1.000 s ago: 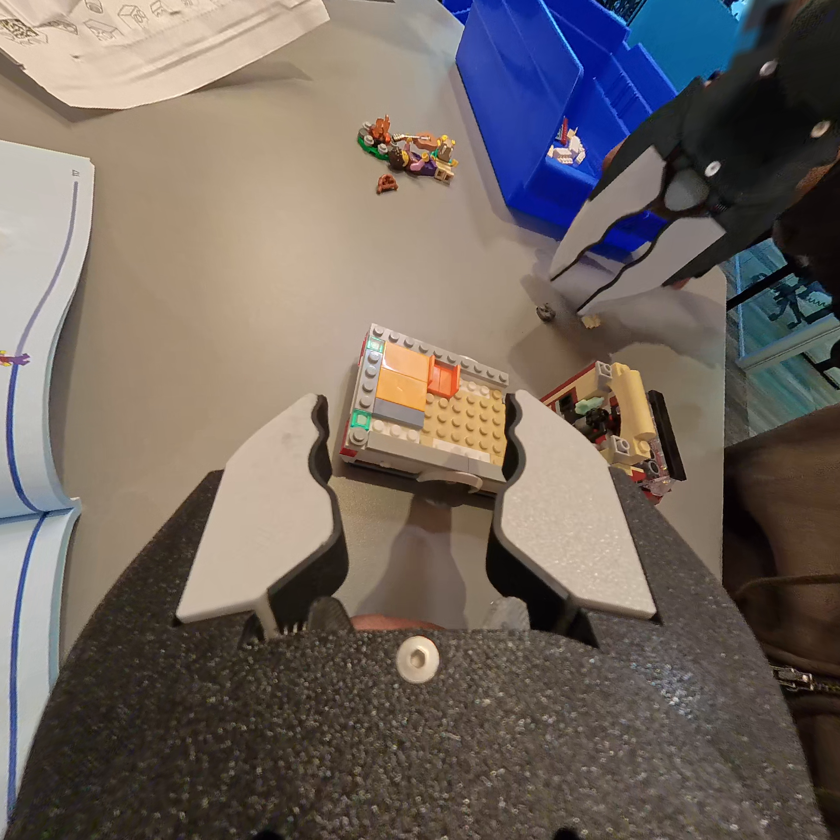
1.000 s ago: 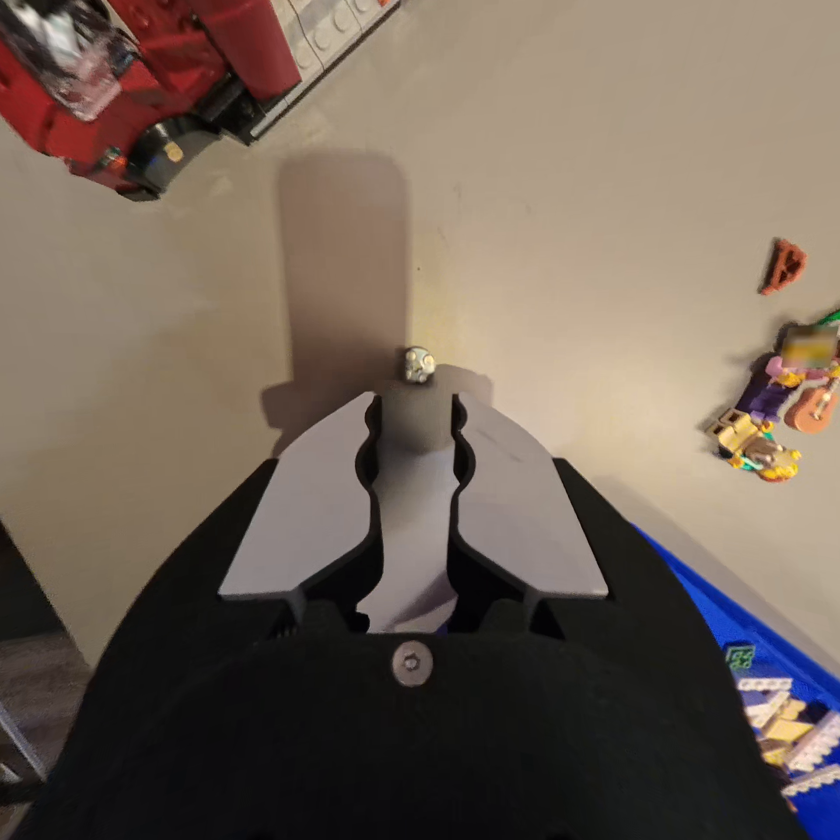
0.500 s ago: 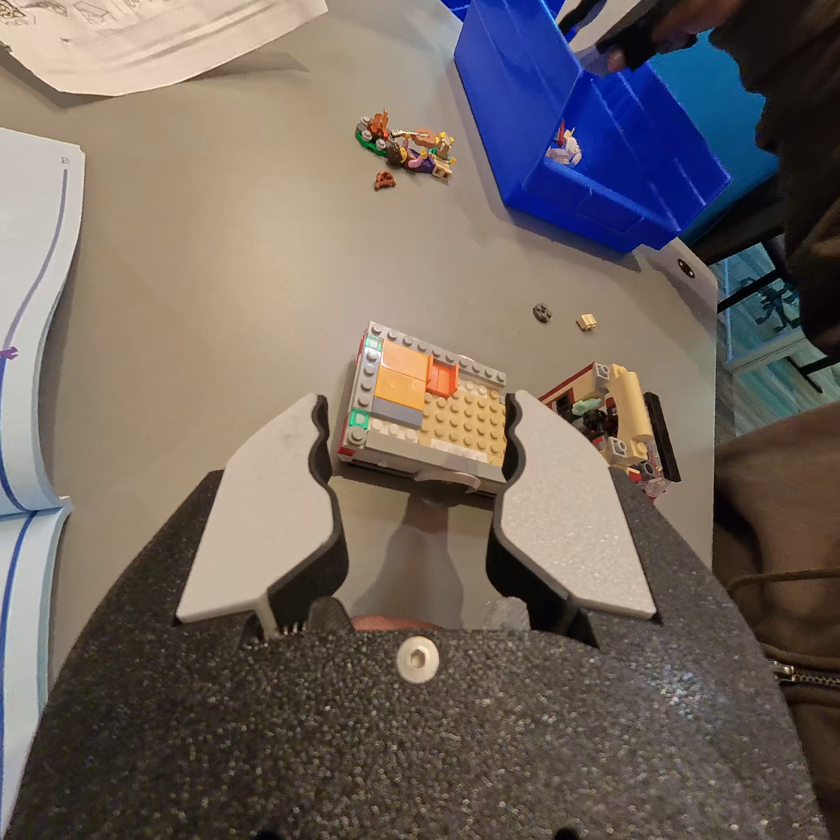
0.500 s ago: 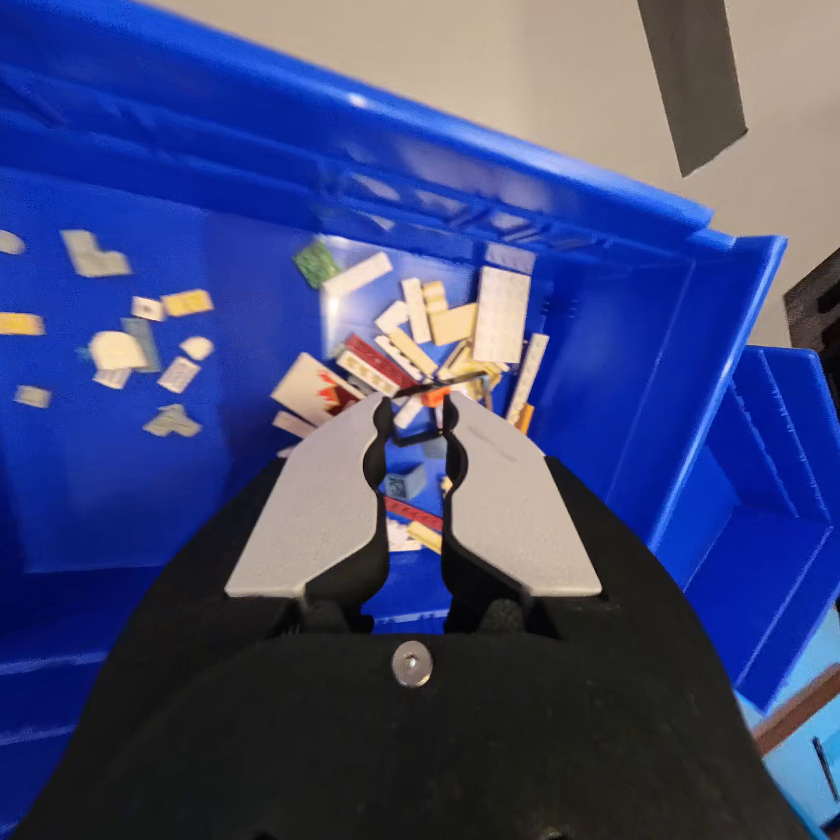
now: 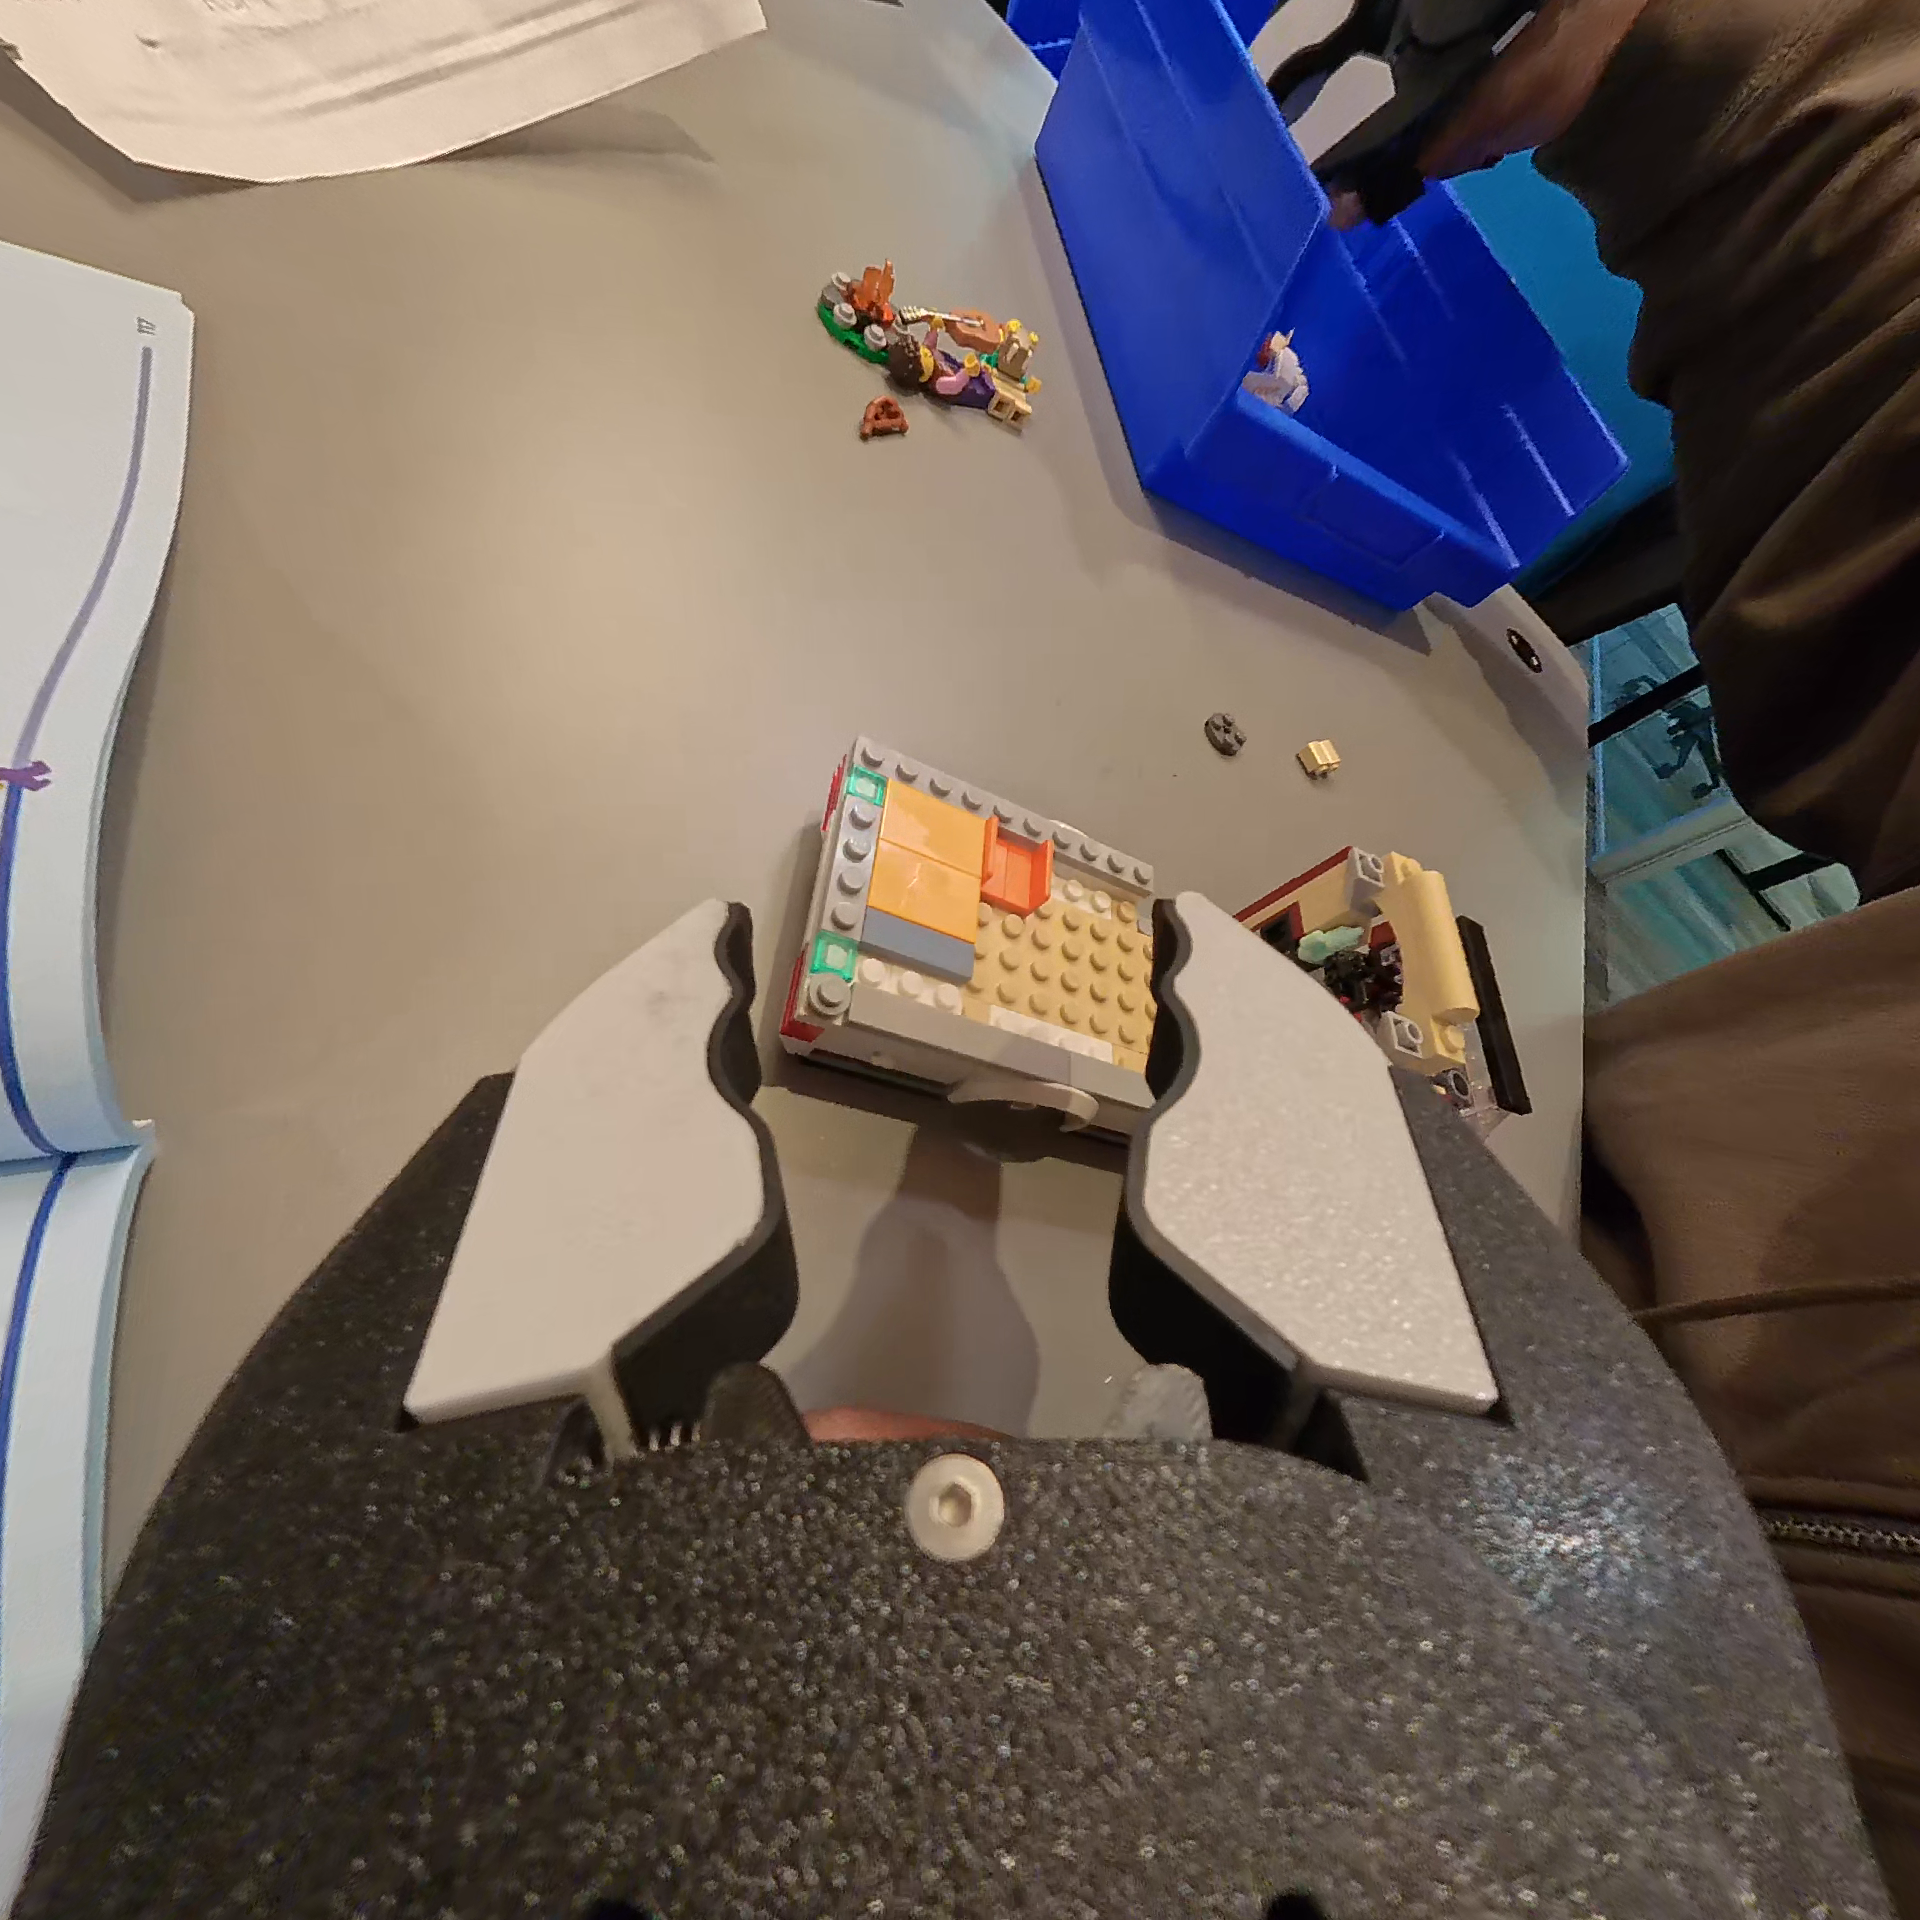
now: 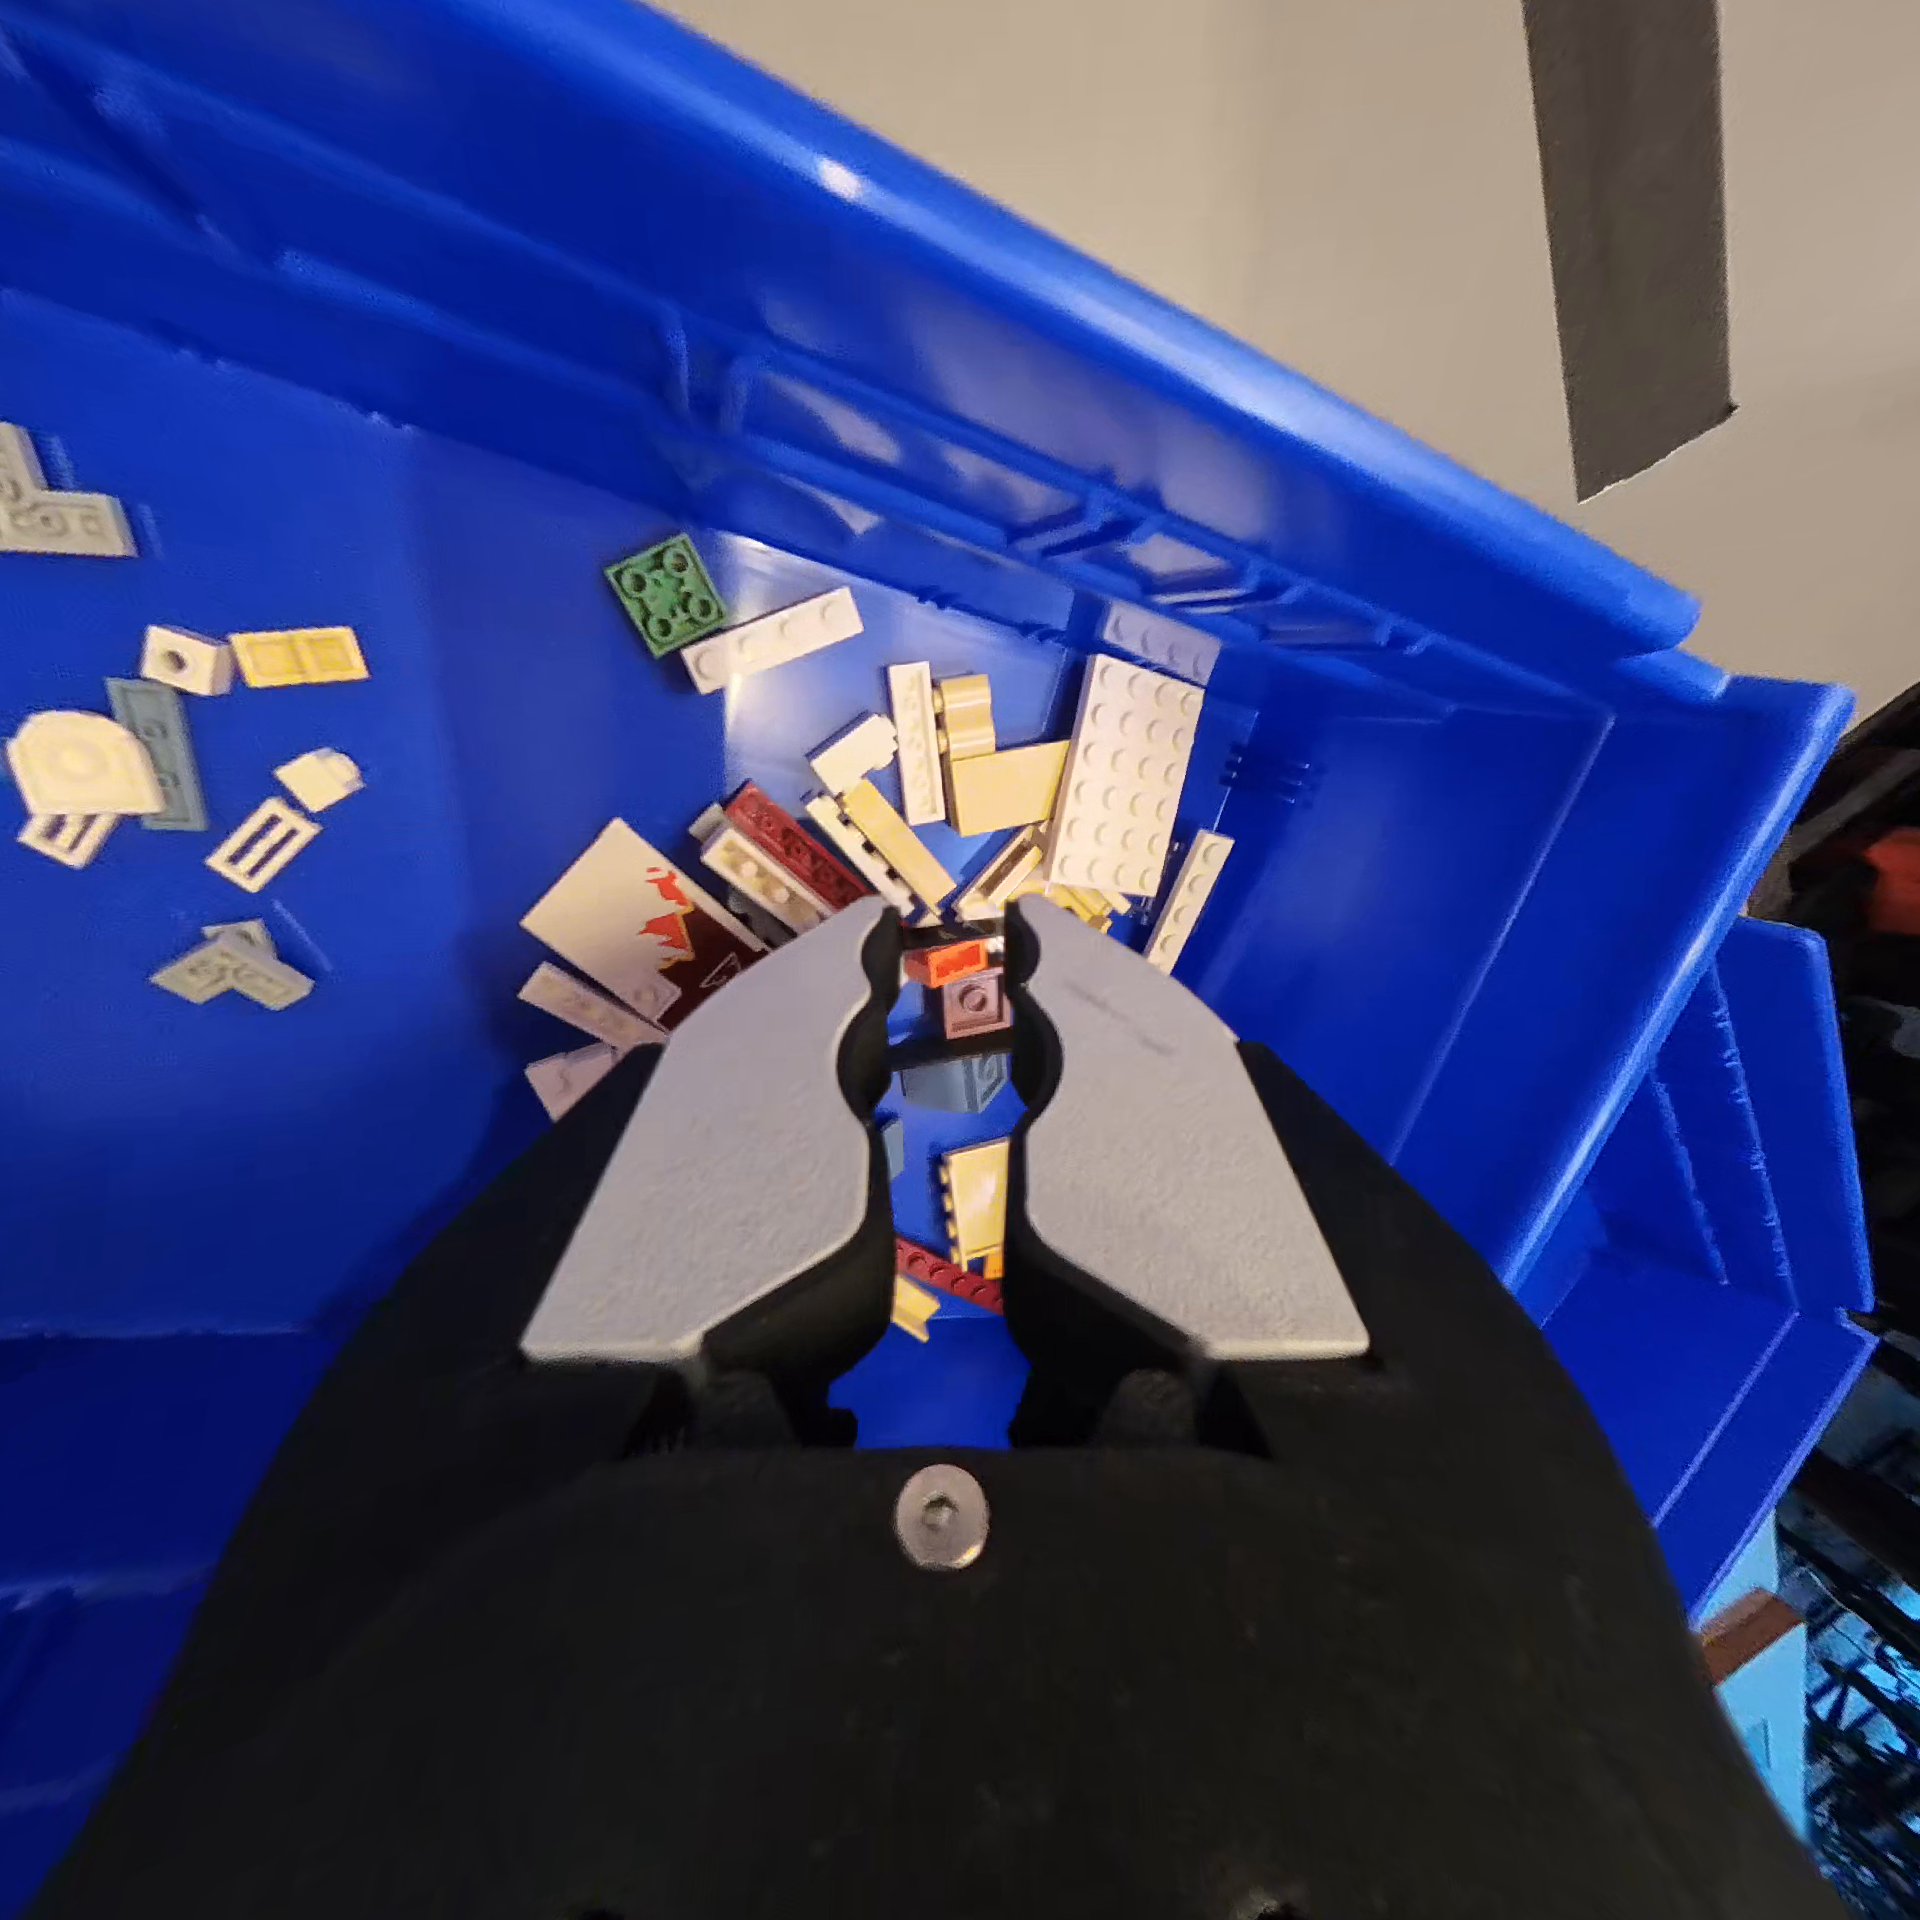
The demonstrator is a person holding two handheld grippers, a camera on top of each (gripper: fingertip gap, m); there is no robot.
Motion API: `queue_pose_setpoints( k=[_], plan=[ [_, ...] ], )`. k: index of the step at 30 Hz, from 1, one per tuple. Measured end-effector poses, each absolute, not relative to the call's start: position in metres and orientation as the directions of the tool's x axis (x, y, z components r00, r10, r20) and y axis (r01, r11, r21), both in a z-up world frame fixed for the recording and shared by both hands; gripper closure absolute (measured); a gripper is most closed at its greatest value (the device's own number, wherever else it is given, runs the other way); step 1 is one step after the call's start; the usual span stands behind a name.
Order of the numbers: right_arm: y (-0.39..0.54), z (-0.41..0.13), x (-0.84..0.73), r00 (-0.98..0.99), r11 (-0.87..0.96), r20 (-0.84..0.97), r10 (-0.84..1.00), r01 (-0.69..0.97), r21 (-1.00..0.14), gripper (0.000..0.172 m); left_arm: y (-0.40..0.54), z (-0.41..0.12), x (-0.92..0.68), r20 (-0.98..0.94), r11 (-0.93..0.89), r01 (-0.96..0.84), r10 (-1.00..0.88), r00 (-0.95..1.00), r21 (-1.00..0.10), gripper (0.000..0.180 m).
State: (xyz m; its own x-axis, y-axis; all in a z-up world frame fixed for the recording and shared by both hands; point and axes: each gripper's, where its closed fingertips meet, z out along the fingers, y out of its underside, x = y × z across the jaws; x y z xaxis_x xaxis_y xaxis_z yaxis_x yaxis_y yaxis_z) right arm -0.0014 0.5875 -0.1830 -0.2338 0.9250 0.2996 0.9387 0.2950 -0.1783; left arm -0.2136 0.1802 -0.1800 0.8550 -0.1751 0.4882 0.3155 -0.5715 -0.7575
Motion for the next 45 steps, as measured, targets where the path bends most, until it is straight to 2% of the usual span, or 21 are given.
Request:
queue_pose_setpoints(
  k=[6,10,14,24,34,36,39,45],
  plan=[
    [0.588,-0.182,-0.007,-0.250,0.310,0.295,0.922,0.934,-0.177,0.154,0.180,-0.180,-0.214,0.497,-0.570,0.325,-0.173,0.850,-0.755,0.106],
    [0.595,-0.187,-0.035,-0.228,0.308,0.306,0.924,0.919,-0.246,0.159,0.180,-0.181,-0.213,0.489,-0.577,0.312,-0.176,0.855,-0.754,0.106],
    [0.600,-0.210,-0.041,-0.266,0.315,0.252,0.930,0.932,-0.178,0.158,0.180,-0.179,-0.215,0.495,-0.566,0.328,-0.168,0.853,-0.757,0.106],
    [0.595,-0.208,-0.040,-0.236,0.262,0.121,0.964,0.923,-0.284,0.154,0.179,-0.181,-0.214,0.485,-0.575,0.312,-0.172,0.858,-0.756,0.107],
    [0.590,-0.215,-0.036,-0.219,0.222,0.041,0.975,0.940,-0.257,0.157,0.180,-0.181,-0.214,0.485,-0.575,0.312,-0.173,0.857,-0.756,0.107],
    [0.589,-0.215,-0.036,-0.231,0.238,0.058,0.971,0.937,-0.256,0.163,0.179,-0.181,-0.214,0.483,-0.575,0.310,-0.173,0.858,-0.757,0.107],
    [0.593,-0.211,-0.032,-0.229,0.256,0.136,0.964,0.938,-0.234,0.163,0.179,-0.180,-0.214,0.481,-0.573,0.309,-0.173,0.860,-0.759,0.107],
    [0.533,-0.153,-0.039,-0.226,0.315,0.267,0.937,0.879,-0.359,0.163,0.178,-0.181,-0.213,0.475,-0.579,0.302,-0.171,0.863,-0.757,0.107]
  ],
)
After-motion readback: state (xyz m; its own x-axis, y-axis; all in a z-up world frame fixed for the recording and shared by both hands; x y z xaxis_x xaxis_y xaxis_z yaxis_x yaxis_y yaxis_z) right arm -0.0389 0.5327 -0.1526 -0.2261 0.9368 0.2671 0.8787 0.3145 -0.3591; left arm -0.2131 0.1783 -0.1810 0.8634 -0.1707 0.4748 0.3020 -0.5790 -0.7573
